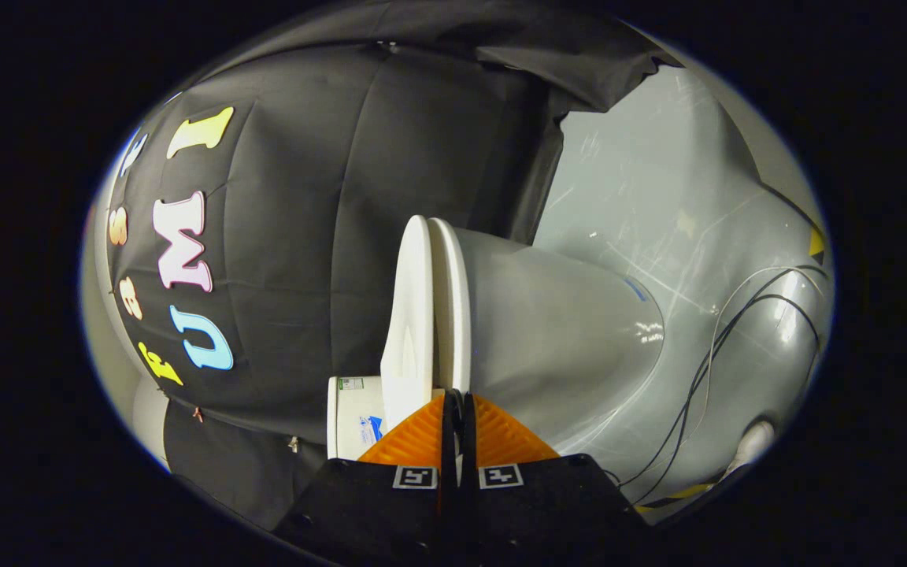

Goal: Open the toilet lid.

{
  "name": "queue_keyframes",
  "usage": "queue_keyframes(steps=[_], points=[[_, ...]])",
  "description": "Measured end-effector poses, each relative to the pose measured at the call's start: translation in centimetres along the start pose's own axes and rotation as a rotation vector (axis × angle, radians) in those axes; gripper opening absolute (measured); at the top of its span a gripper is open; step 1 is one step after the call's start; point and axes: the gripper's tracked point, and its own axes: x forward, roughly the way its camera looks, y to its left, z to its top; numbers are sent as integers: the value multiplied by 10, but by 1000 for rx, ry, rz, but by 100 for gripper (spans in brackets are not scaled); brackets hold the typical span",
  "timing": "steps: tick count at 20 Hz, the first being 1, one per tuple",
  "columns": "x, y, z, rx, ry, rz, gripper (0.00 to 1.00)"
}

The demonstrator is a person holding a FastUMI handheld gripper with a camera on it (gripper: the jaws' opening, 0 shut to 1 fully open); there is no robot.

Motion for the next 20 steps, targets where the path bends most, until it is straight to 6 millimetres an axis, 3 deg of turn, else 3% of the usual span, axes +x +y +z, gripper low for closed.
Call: queue_keyframes(steps=[8, 20], points=[[-5, 15, 0, -90, -15, -75, 5], [-28, 99, -5, -365, -86, -140, 5]])
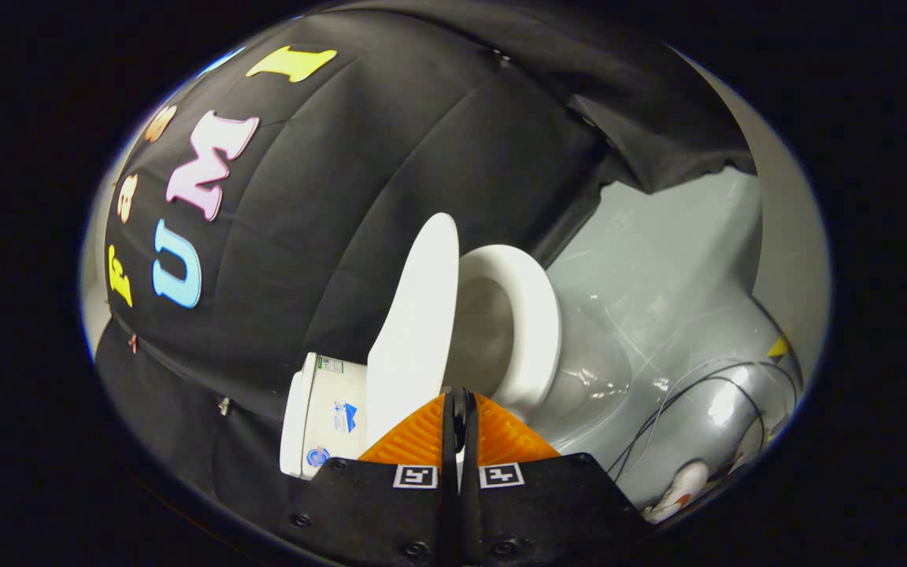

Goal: Open the toilet lid.

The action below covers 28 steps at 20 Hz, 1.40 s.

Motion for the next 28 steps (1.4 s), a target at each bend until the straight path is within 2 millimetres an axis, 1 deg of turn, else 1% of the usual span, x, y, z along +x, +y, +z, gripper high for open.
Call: queue_keyframes(steps=[4, 7, 8, 12, 16, 19, 23, 27, 28], points=[[-10, 32, 7, -84, -28, -12, 5], [-19, 64, 12, -163, -65, -23, 5], [-24, 76, 11, -197, -75, -28, 5], [-33, 120, 11, -305, -117, -61, 5], [-39, 158, 5, -386, -139, -94, 5], [-42, 180, 2, -415, -147, -105, 5], [-43, 201, -10, -471, -170, -132, 5], [-47, 231, -20, -519, -189, -133, 5], [-48, 237, -25, -531, -194, -133, 5]])
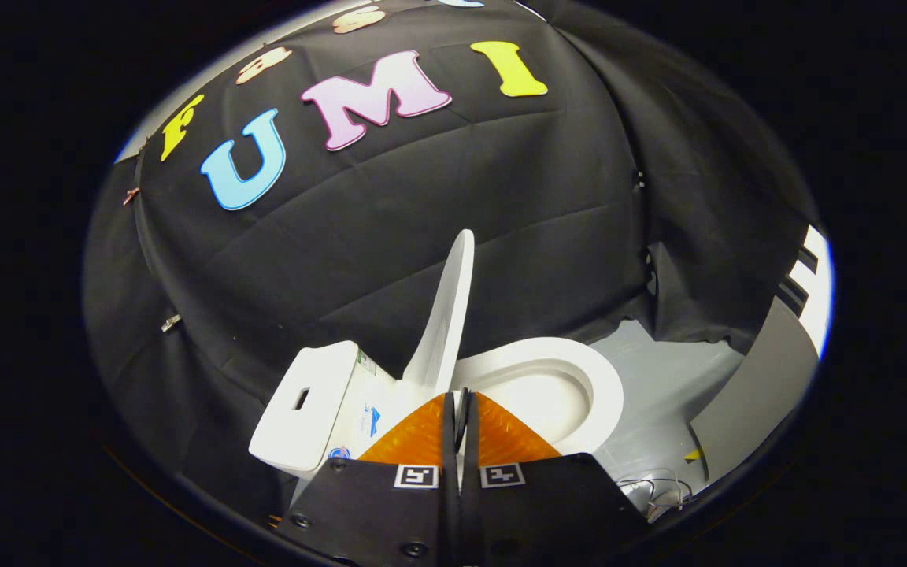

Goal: Open the toilet lid.

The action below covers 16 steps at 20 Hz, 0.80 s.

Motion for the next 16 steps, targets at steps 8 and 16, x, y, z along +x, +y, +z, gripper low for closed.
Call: queue_keyframes(steps=[8, 16], points=[[-9, 66, 4, -95, -29, -19, 5], [-7, 140, -5, -177, -29, -33, 5]])
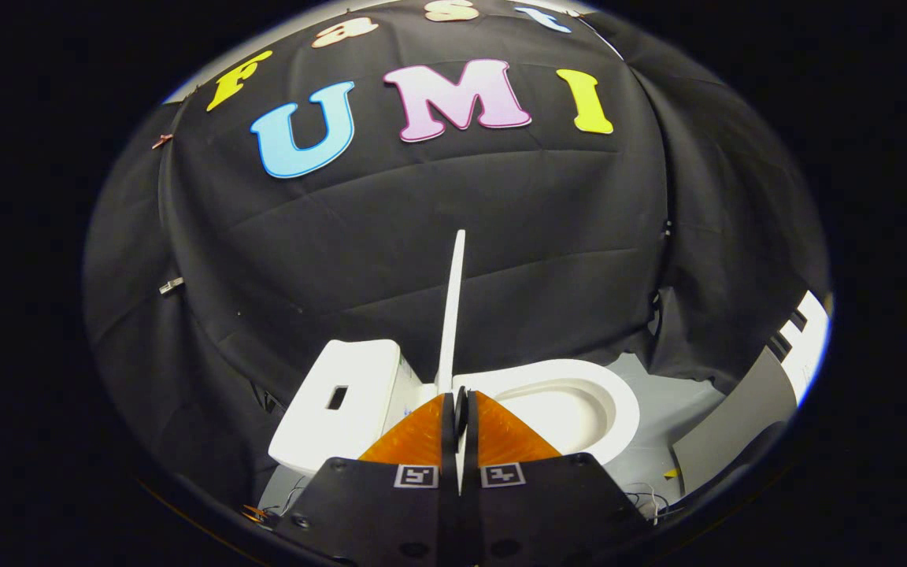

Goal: Open the toilet lid.

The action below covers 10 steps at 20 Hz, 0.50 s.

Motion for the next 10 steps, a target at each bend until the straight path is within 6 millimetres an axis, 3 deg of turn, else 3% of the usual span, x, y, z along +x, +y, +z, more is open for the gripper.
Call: queue_keyframes(steps=[3, 10], points=[[-2, 34, -1, -39, 1, 7, 5], [0, 93, -12, -96, -5, -3, 5]])
